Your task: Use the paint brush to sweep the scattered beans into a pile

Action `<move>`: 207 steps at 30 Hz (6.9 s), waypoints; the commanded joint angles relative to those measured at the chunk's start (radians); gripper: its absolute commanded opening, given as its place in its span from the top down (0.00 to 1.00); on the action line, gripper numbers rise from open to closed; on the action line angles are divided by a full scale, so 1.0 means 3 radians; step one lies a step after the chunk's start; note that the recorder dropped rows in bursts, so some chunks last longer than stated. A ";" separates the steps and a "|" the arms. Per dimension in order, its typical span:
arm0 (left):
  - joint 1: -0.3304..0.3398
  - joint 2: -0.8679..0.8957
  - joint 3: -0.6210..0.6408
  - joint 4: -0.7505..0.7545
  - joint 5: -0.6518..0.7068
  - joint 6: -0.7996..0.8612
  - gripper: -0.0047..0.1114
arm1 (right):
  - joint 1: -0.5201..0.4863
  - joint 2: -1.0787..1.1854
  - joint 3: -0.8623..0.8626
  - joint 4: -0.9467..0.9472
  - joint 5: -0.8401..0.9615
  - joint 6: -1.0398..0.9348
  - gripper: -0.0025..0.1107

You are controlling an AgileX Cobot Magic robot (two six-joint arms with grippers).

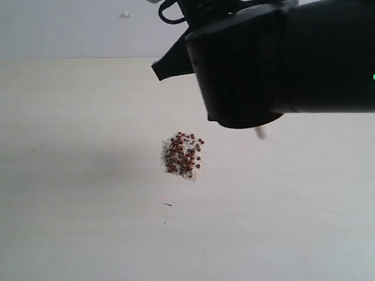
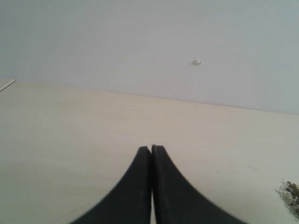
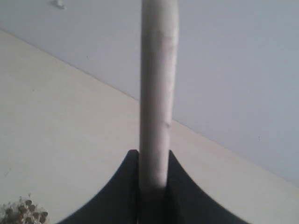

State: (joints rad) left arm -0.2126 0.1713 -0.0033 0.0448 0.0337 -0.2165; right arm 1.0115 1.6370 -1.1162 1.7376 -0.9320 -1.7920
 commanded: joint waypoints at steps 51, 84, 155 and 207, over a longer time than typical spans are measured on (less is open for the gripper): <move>0.0012 -0.0030 0.0011 -0.0018 -0.0007 0.0011 0.96 | -0.3118 0.1467 -0.0056 -0.1837 0.6869 0.2923 0.98; 0.0012 -0.0030 0.0011 -0.0018 -0.0007 0.0011 0.96 | -0.3124 0.1239 -0.0067 -0.2001 0.5725 0.3018 0.52; 0.0012 -0.0030 0.0011 -0.0018 -0.0007 0.0011 0.96 | -0.3118 -0.4317 0.2822 -0.3938 0.2781 0.4754 0.98; 0.0012 -0.0030 0.0011 -0.0018 -0.0007 0.0011 0.96 | -0.3136 -0.5457 0.3721 -0.5883 0.3994 0.6241 0.98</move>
State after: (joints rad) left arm -0.2126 0.1713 -0.0033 0.0448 0.0337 -0.2165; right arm 0.0760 0.0063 -0.0050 -0.0247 0.2673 0.0809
